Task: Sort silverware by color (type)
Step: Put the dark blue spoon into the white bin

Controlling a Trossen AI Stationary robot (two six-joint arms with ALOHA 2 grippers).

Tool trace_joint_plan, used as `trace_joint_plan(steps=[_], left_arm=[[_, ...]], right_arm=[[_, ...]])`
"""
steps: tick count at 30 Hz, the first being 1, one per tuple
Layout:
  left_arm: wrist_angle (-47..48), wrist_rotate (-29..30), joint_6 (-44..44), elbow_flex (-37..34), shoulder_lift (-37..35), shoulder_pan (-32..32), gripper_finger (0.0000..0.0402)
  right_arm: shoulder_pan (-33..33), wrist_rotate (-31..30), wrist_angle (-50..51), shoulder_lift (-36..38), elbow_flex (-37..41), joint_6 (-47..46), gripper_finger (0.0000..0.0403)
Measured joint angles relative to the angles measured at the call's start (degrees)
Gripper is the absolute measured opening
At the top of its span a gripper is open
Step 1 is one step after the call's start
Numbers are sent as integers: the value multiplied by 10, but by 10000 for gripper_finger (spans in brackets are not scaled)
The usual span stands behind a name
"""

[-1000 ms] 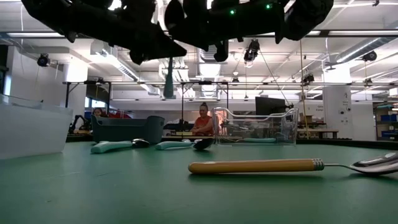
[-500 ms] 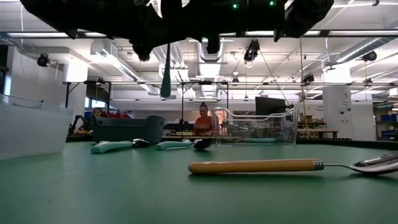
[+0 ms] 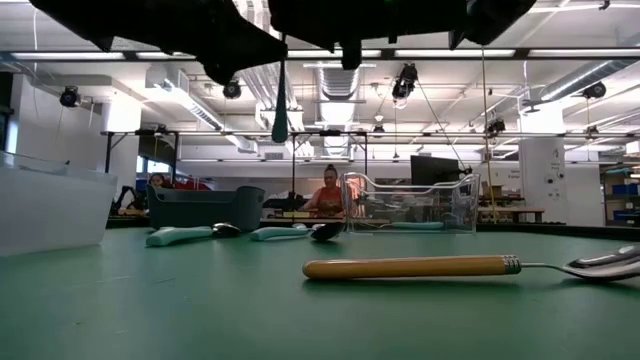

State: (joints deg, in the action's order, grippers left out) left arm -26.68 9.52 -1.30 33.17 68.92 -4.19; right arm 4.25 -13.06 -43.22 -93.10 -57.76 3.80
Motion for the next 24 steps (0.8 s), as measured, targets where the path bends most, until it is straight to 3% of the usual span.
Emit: trace_joint_plan(steps=[10, 15, 20, 24], left_arm=[[93, 5, -57, 0, -119, 1, 164], [16, 5, -81, 0, -135, 0, 171], [-59, 1, -107, 0, -100, 0, 171], [-98, -38, -113, 0, -55, 0, 171]], right_arm=[[0, -39, 145, 66, 0, 6, 10], [-1, -50, 172, 62, 0, -20, 10], [0, -48, 169, 45, 0, -35, 9], [0, -48, 166, 38, 0, -38, 9]])
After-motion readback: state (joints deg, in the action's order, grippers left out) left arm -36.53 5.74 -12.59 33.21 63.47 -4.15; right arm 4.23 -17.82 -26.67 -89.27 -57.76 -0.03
